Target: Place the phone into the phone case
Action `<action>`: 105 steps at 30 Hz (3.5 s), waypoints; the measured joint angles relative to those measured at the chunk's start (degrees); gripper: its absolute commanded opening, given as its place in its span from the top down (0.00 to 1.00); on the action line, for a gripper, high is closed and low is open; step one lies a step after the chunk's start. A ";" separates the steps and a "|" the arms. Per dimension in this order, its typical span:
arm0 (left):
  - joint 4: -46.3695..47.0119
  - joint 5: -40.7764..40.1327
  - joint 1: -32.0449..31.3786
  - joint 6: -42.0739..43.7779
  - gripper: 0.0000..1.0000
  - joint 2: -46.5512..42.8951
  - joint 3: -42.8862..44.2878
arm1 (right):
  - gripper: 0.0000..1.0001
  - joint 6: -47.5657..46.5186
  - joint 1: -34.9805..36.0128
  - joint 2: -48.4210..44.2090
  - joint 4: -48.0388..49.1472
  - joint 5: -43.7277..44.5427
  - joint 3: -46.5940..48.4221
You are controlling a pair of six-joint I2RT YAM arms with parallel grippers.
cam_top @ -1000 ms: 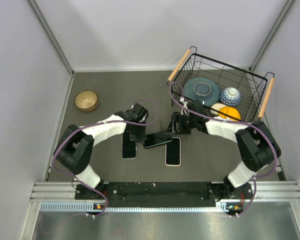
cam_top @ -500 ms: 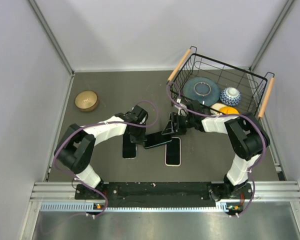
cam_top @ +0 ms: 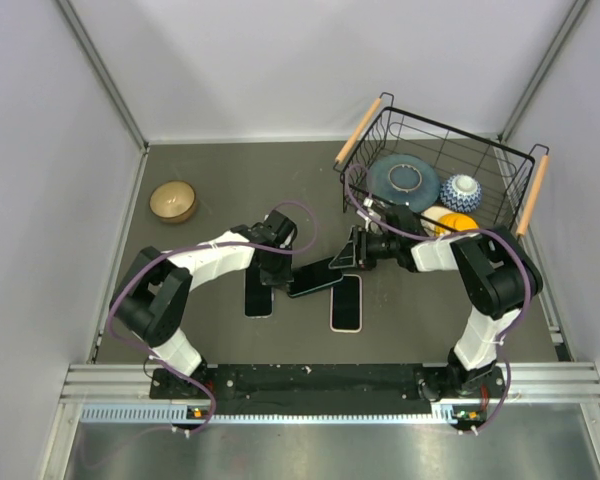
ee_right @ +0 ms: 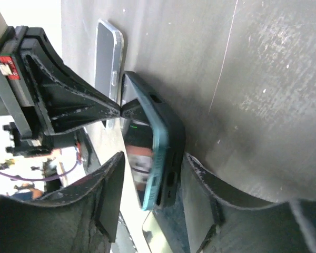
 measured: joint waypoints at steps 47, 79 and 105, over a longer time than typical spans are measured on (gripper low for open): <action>-1.33 -2.32 0.07 2.01 0.92 -0.24 0.09 | 0.68 15.47 -0.94 -0.63 20.35 -7.98 -6.71; -1.90 -2.54 0.09 2.97 0.70 -0.11 1.40 | 1.00 7.04 -0.15 -7.58 1.36 -1.90 -4.85; 22.25 10.34 0.72 -17.38 0.19 -29.88 -20.37 | 1.00 34.91 -0.33 -21.97 33.79 8.94 -21.68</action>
